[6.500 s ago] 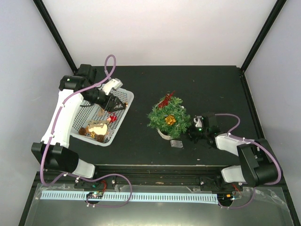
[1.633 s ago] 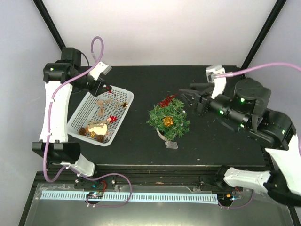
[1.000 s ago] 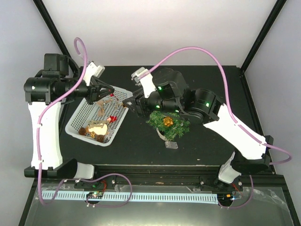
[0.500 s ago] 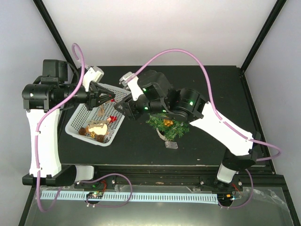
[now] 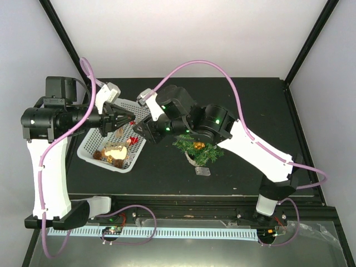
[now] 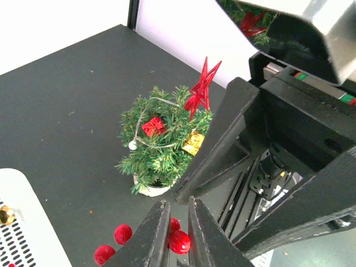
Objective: Decorate the small christmas tree
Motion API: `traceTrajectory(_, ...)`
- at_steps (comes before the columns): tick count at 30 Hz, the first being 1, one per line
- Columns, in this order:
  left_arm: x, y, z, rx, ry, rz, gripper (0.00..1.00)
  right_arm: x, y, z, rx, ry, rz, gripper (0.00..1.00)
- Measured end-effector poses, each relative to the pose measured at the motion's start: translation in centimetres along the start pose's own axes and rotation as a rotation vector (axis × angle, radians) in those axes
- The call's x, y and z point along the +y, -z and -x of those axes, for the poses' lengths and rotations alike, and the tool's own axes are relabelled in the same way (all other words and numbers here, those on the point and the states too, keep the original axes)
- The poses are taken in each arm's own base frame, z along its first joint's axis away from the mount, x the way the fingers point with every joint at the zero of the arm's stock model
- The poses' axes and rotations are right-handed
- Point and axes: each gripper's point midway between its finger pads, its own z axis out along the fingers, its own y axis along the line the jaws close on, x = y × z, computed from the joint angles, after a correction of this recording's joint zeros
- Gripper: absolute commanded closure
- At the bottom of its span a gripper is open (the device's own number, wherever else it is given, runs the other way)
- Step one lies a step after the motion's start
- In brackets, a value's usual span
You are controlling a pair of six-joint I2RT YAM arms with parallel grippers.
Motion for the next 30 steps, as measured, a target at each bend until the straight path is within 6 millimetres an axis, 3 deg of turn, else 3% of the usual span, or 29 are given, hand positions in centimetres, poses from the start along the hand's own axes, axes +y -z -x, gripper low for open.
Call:
traceTrajectory(13,0.1,-0.2,-0.5,0.008,0.017,-0.010,0.86,-0.2,-1.4,-0.6,0.028,0.001,-0.001,0.96)
traceTrajectory(30,0.7,-0.5,-0.9,0.027,0.035,0.006,0.58,-0.1,0.0,-0.9,0.012,0.004,0.001,0.99)
